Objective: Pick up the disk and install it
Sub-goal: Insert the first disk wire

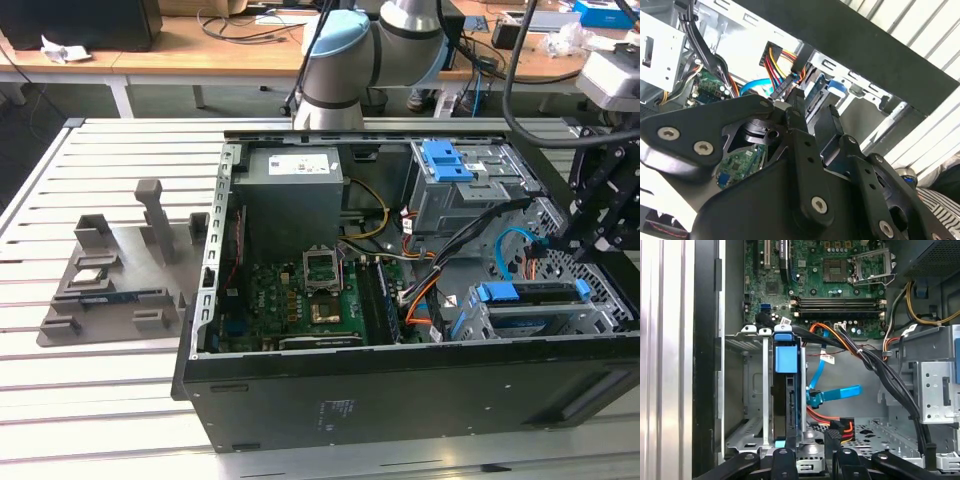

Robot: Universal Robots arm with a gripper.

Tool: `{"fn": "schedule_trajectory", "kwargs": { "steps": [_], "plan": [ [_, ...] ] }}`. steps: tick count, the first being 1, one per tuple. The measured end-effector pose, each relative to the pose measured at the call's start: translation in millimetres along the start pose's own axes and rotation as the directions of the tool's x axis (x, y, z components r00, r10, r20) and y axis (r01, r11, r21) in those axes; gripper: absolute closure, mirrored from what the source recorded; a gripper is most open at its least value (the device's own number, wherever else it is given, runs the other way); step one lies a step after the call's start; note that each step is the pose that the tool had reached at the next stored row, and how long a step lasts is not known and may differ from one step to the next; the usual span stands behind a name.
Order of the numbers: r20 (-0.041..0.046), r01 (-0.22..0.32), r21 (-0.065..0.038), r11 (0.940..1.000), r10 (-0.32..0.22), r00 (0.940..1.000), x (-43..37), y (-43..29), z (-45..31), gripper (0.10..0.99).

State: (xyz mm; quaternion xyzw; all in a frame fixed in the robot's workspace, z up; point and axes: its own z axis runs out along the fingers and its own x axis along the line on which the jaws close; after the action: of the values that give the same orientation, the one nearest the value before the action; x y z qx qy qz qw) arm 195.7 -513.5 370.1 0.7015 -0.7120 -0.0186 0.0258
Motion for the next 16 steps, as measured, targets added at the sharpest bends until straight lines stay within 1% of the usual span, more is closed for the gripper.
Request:
{"fn": "schedule_trajectory", "kwargs": {
  "steps": [1,2,3,5,6,8,10,15,16],
  "plan": [
    [-0.0001,0.0,0.0,1.0,0.0,1.0,-2.7,0.0,0.4,0.725],
    [0.0001,0.0,0.0,1.0,0.0,1.0,-7.8,0.1,1.1,0.725],
    [0.0001,0.0,0.0,1.0,0.0,1.0,-10.9,0.1,2.3,0.725],
    [0.0,0.0,0.0,1.0,0.0,1.0,-12.8,-0.7,6.0,0.725],
    [-0.0001,0.0,0.0,1.0,0.0,1.0,-14.9,-1.2,9.4,0.725],
    [0.0,0.0,-0.001,1.0,0.0,1.0,-19.0,-1.5,13.0,0.725],
    [-0.0077,-0.001,0.0,1.0,0.001,1.0,-19.0,-1.6,13.6,0.725],
    [-0.0085,-0.001,0.0,1.0,0.001,1.0,-19.0,-1.6,13.5,0.725],
    [-0.0086,-0.001,0.0,1.0,0.001,1.0,-19.0,-1.6,13.5,0.741]
  ]
}}
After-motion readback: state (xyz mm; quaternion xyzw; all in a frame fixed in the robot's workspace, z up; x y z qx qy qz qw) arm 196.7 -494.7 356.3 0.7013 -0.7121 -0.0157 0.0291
